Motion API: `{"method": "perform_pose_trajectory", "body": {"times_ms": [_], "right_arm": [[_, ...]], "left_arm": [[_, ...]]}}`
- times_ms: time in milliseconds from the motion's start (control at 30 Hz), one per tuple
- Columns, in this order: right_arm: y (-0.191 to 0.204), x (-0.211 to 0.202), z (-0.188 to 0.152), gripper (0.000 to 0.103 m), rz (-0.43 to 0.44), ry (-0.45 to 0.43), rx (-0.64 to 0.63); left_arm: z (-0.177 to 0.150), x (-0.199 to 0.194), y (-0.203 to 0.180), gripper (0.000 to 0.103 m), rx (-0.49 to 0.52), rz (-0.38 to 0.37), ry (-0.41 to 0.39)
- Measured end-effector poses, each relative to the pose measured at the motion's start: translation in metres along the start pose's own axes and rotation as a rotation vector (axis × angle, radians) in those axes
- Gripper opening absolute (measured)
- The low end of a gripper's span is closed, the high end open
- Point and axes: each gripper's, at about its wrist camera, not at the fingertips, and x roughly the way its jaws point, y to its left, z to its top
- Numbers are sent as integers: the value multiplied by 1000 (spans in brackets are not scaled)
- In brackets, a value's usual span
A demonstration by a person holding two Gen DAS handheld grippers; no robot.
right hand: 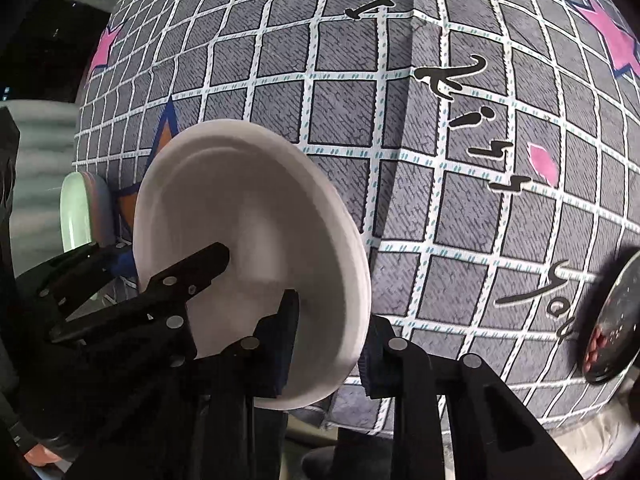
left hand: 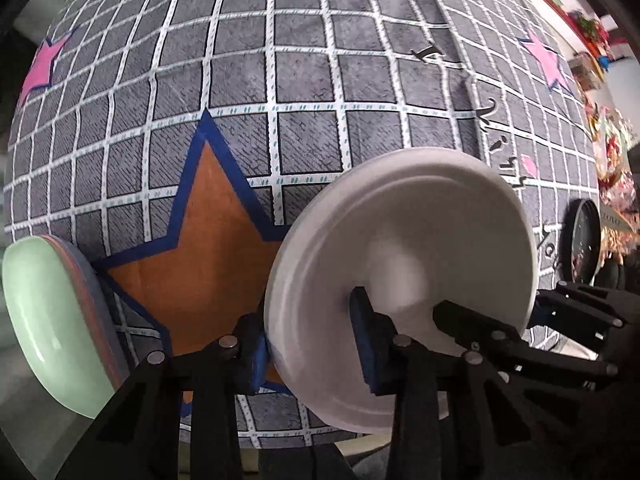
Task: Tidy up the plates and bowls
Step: 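Grasp the stacked white bowls with both grippers and lift, then carry the bowl stack onto the green plate and lower it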
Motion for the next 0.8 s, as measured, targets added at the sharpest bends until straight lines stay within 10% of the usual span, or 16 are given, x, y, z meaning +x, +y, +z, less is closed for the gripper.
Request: {"method": "perform_pose_trajectory", "body": {"times_ms": [333,800], "right_arm": [[47,-28,-3,29,-13,-71,63],[143,-36,15,29,-11,-99,-42]], "left_arm": [[-8,-45,22,38,87,5,-75],[-28,-83,150,37,-30,22,-147]]}}
